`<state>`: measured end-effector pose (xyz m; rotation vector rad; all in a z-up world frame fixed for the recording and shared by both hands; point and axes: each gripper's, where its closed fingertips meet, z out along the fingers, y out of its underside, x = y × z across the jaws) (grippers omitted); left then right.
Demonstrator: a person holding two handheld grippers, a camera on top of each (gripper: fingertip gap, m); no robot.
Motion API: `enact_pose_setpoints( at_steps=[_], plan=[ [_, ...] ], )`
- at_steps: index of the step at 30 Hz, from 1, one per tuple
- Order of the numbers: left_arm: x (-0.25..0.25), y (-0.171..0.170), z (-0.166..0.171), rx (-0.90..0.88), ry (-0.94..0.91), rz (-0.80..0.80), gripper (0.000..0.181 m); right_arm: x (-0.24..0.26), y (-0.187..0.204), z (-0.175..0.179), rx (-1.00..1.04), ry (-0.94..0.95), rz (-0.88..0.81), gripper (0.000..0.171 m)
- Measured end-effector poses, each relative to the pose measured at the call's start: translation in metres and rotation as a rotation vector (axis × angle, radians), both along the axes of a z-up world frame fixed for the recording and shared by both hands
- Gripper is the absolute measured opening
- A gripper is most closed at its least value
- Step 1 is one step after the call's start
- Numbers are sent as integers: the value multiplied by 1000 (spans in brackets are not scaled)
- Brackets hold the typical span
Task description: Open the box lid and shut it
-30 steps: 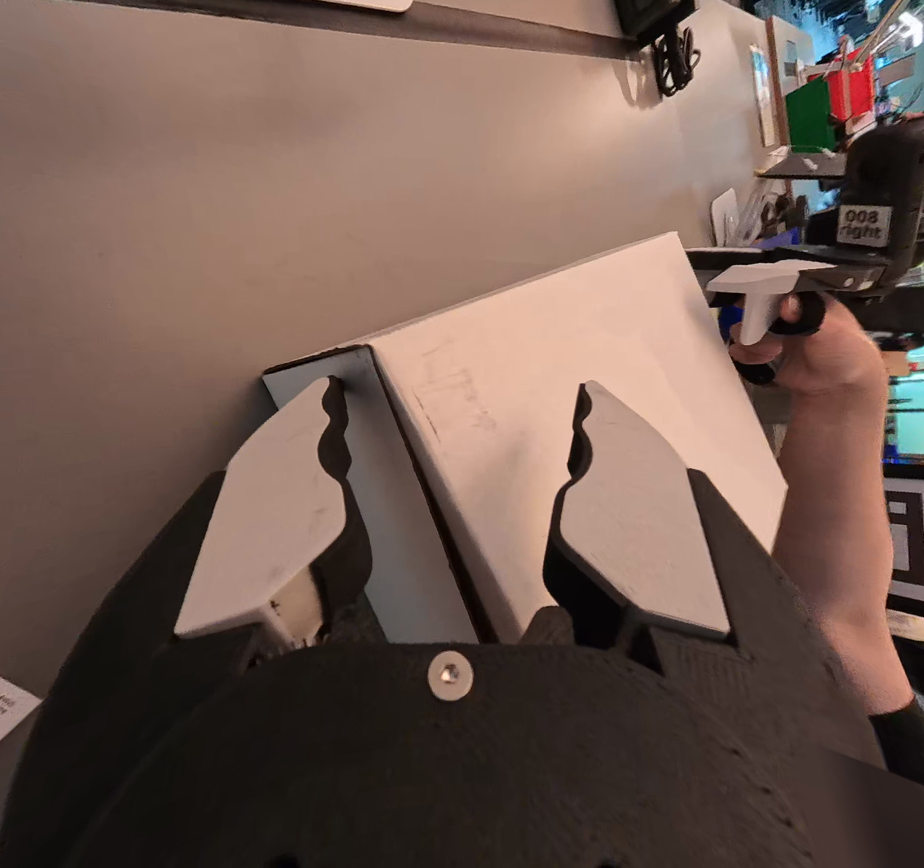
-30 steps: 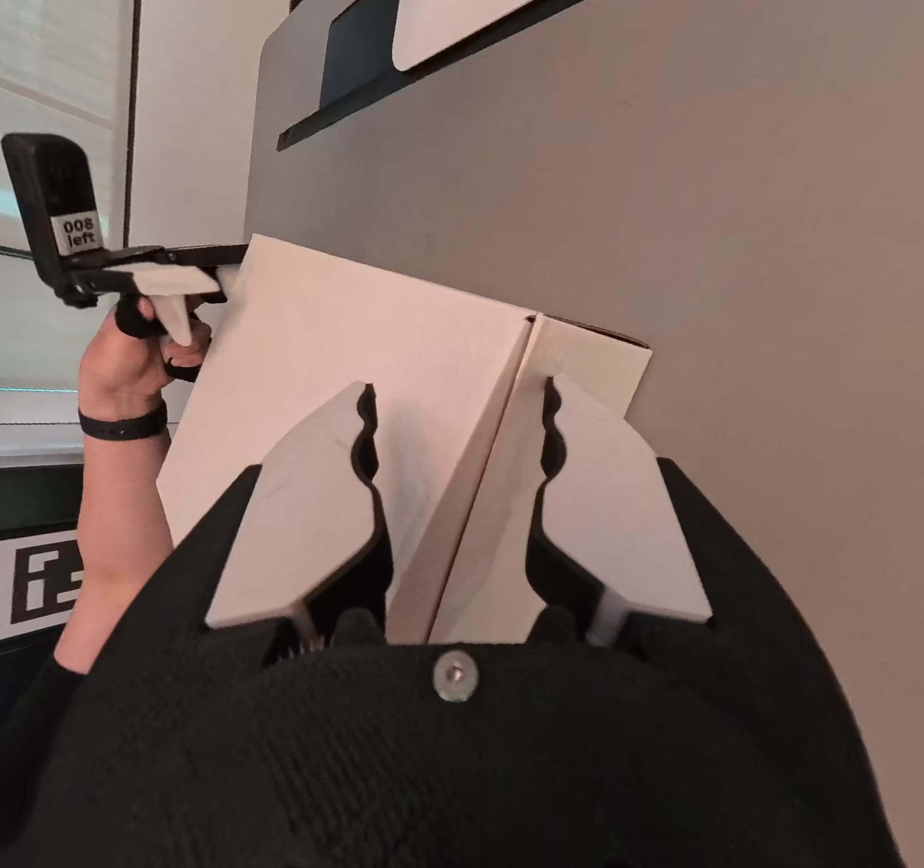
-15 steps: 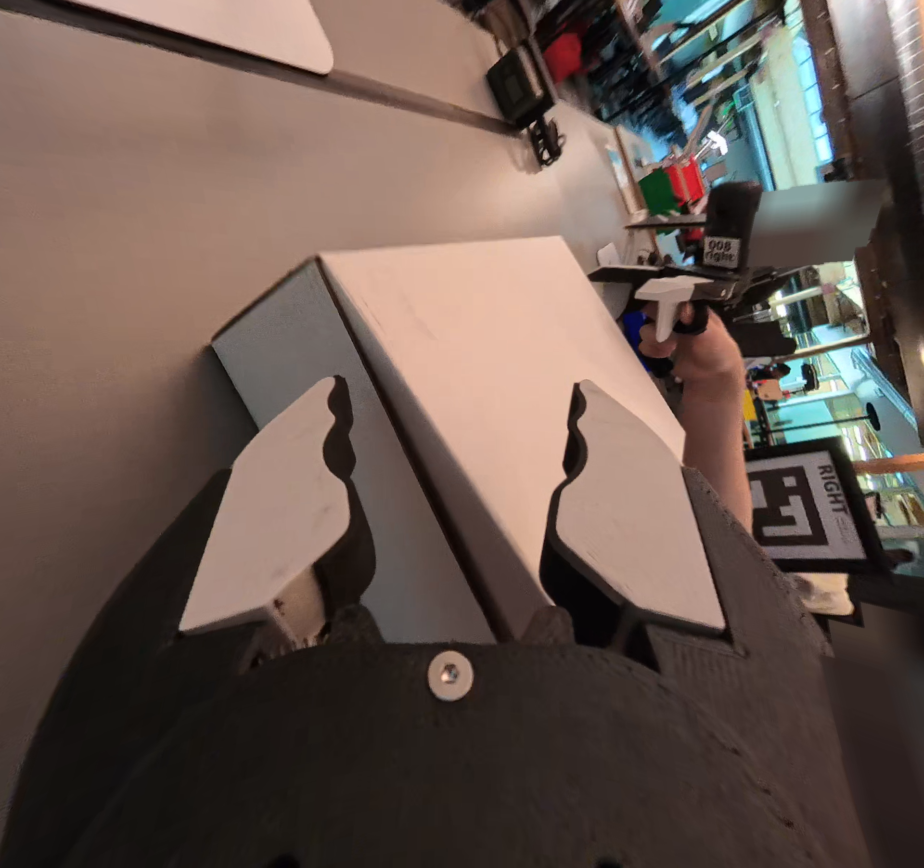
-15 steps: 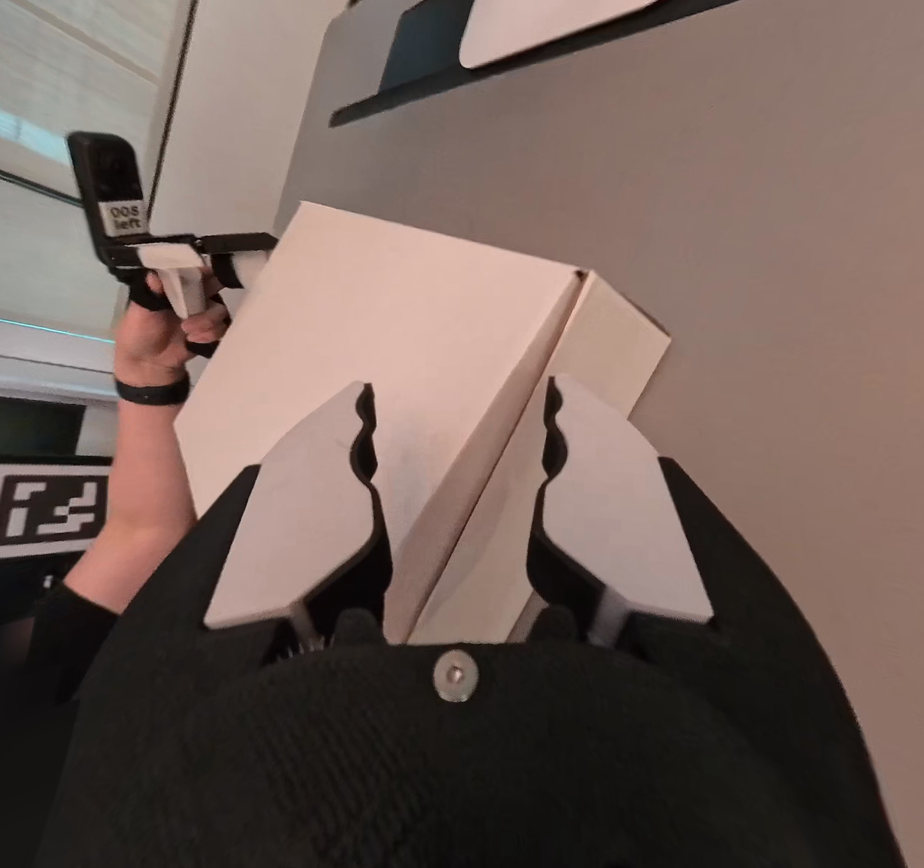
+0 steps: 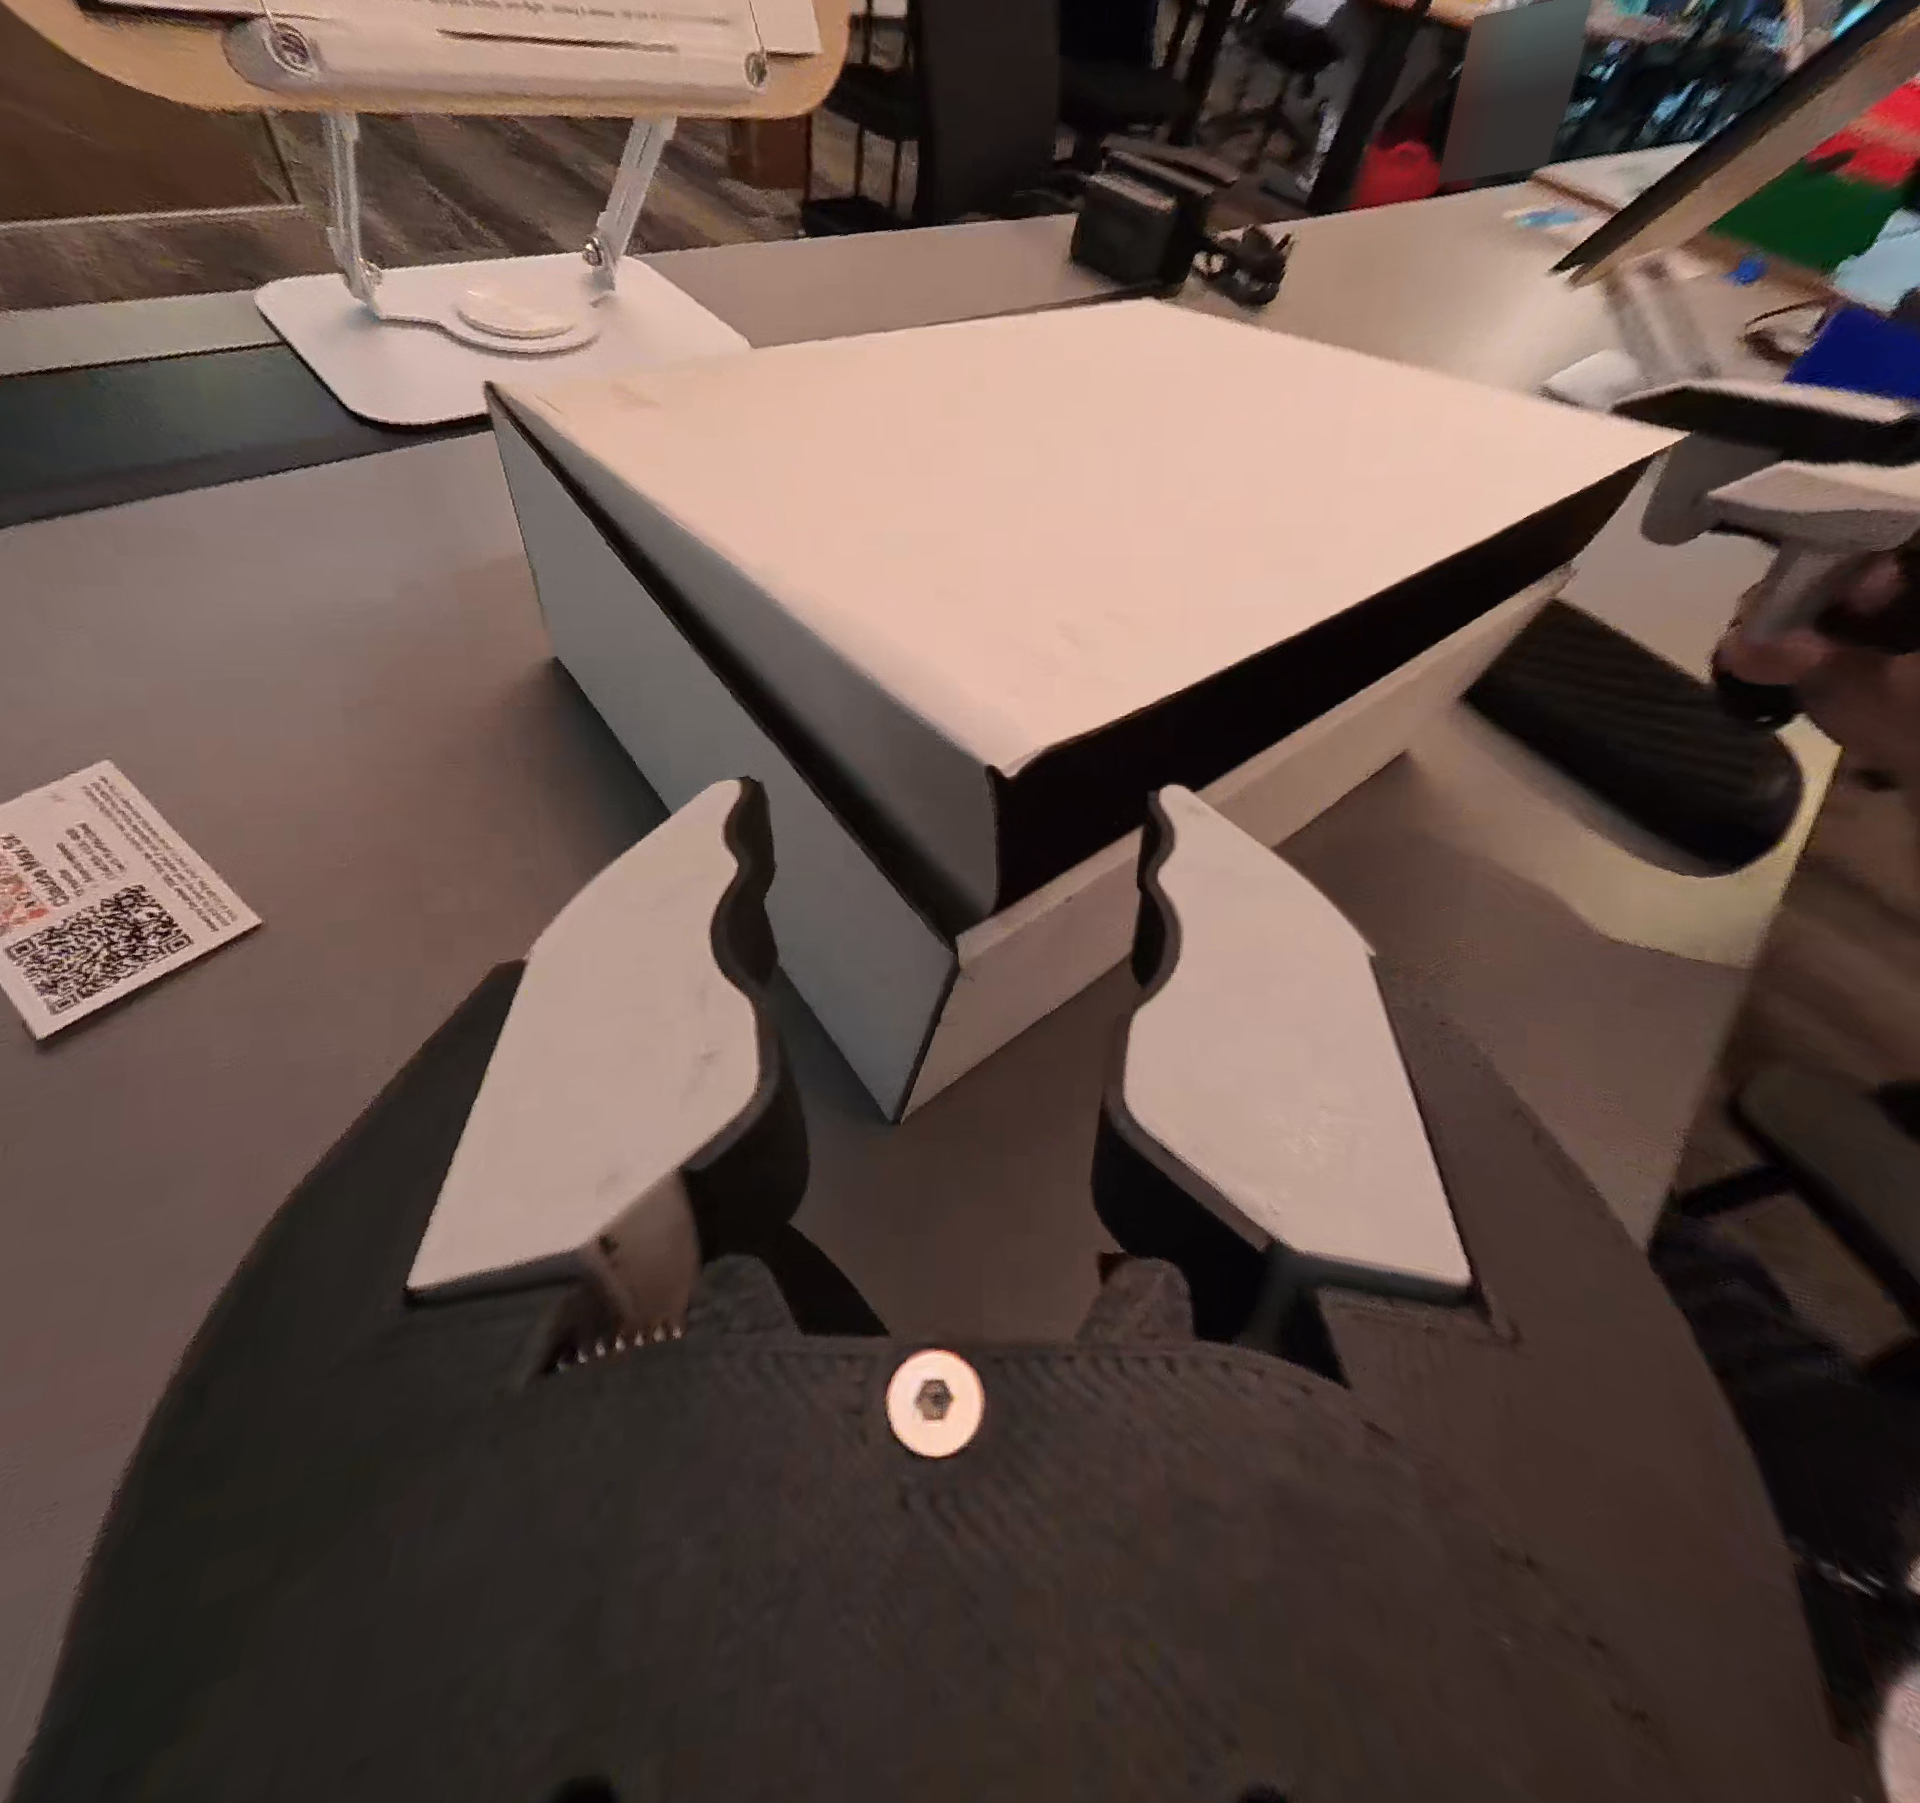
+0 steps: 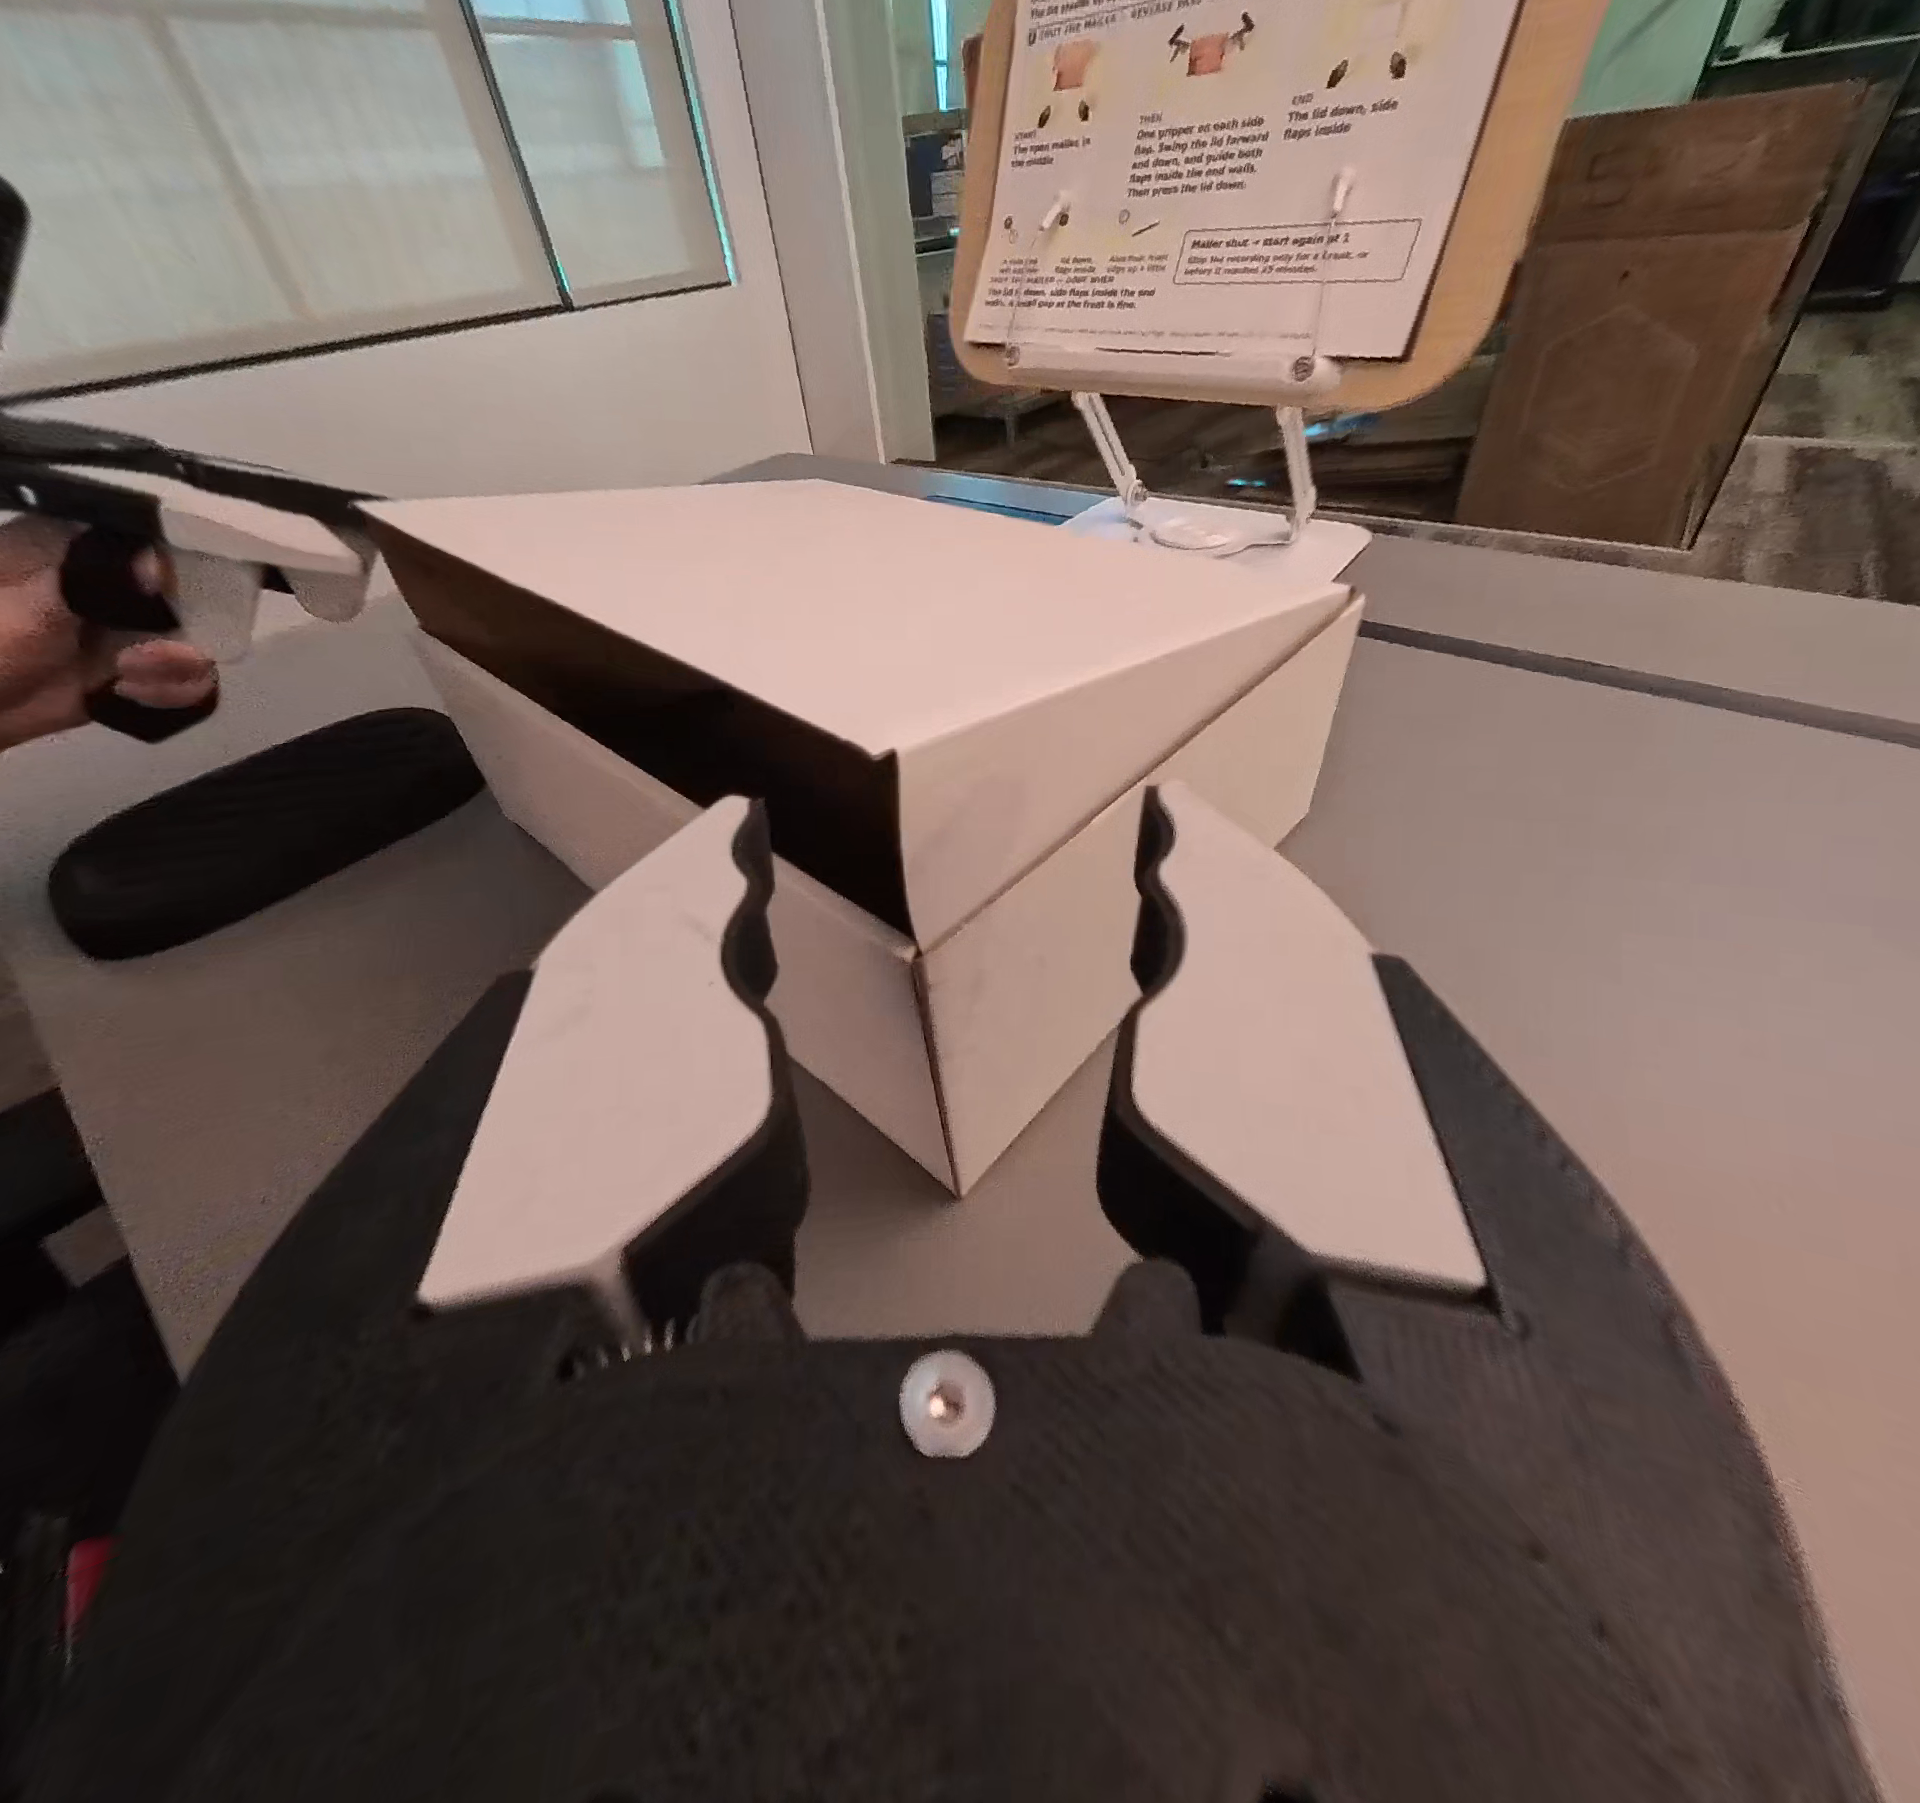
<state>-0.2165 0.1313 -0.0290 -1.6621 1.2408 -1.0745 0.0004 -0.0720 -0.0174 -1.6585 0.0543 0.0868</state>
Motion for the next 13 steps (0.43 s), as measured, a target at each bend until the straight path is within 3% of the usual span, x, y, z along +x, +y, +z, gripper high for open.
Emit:
enact_pose_setpoints(
  at_steps=[5,10,13],
  plan=[
    [9,12,-12,133,113,105,45,-7,16,-8,-79,-111,-31,56],
    [6,10,-5,274,201,134,14,0,19,-12,-135,-250,-98,20],
    [4,10,-14,359,297,125,13,-2,19,-14,-137,-213,-67,16]
  ],
)
